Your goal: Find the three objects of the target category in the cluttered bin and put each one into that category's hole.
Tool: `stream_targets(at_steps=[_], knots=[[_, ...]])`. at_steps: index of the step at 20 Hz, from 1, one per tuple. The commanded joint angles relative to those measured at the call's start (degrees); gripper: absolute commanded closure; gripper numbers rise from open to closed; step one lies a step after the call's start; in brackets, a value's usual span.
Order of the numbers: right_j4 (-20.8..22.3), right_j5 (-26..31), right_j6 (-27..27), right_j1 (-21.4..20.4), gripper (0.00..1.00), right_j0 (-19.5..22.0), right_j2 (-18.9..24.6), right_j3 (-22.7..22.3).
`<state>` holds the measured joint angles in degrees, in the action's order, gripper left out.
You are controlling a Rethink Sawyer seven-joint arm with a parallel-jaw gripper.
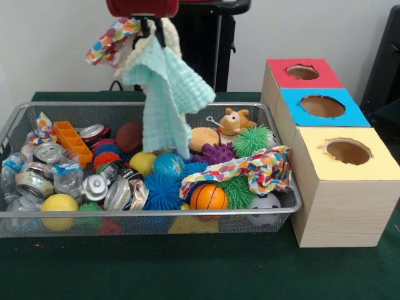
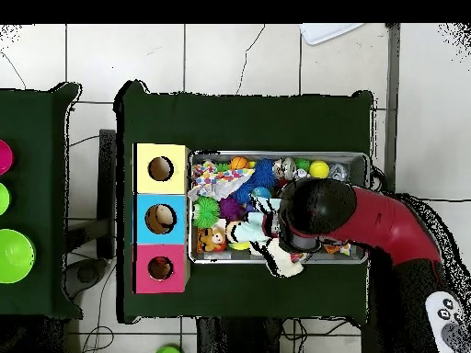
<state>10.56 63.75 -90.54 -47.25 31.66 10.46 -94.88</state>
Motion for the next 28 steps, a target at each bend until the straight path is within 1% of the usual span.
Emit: stream_targets(at_steps=[1, 6, 8, 10, 11, 14, 16, 19, 22, 23, 28], knots=[[7.7, -1.5, 3.5, 3.6, 1.00, 1.7, 0.5, 7.1], [10.1, -6.6, 3.6, 4.6, 1.00, 2.6, 1.7, 8.1], [10.8, -9.4, 3.2, 4.7, 1.00, 3.0, 2.0, 8.0], [11.7, -11.0, 3.5, 4.6, 1.00, 3.2, 2.3, 7.8], [12.2, -11.2, 3.2, 4.6, 0.00, 3.1, 2.2, 8.0], [12.9, -11.6, 3.6, 4.4, 0.00, 3.1, 2.1, 7.7], [14.3, -12.8, 5.2, 4.0, 0.00, 3.0, 2.4, 7.8], [14.7, -13.1, 3.5, 3.6, 0.00, 2.4, 1.6, 7.4], [14.1, -13.1, 1.4, 3.5, 0.00, 2.0, 1.3, 7.0], [13.4, -13.2, 0.2, 3.3, 0.00, 2.0, 1.2, 6.4], [5.7, -9.5, -5.9, 1.9, 0.00, 1.8, 1.5, 1.5]])
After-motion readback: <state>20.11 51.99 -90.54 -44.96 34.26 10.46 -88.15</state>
